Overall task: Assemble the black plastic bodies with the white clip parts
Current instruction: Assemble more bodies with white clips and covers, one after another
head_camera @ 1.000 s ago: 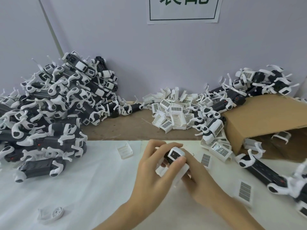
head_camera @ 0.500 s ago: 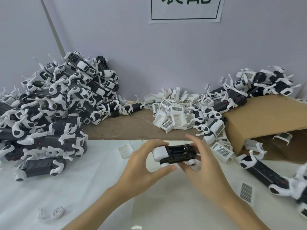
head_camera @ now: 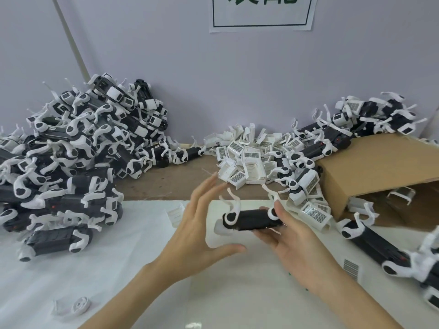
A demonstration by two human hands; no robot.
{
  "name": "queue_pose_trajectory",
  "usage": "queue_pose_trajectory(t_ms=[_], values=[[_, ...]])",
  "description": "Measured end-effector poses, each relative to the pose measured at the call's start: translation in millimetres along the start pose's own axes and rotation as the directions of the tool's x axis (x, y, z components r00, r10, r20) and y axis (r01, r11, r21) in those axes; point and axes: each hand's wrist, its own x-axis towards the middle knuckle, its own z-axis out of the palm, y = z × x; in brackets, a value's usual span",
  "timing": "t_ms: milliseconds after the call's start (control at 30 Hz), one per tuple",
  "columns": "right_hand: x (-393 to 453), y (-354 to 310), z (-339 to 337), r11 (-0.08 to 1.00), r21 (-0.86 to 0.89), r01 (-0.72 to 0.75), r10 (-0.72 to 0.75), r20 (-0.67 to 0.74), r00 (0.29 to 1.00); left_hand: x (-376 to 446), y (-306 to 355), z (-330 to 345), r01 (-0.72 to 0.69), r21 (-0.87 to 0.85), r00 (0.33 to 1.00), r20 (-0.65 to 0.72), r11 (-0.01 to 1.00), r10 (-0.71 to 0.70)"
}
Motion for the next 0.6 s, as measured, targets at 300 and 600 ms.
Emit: queue_pose_trajectory(t_ms=[300, 600], values=[[-2.4, 9.5, 5.3, 0.962, -0.203, 0.182, -0.175, 0.053, 0.983, -0.8, 13.4, 6.6, 0.507, -0.563, 0.832, 0.123, 0.652, -0.541], [-4.4, -0.7, 1.3, 0.942, -0.241, 0.232, -0.194, 0.172, 0.966, -0.5, 14.9, 0.3, 0.431, -0.546, 0.879, 0.072, 0.718, -0.472]])
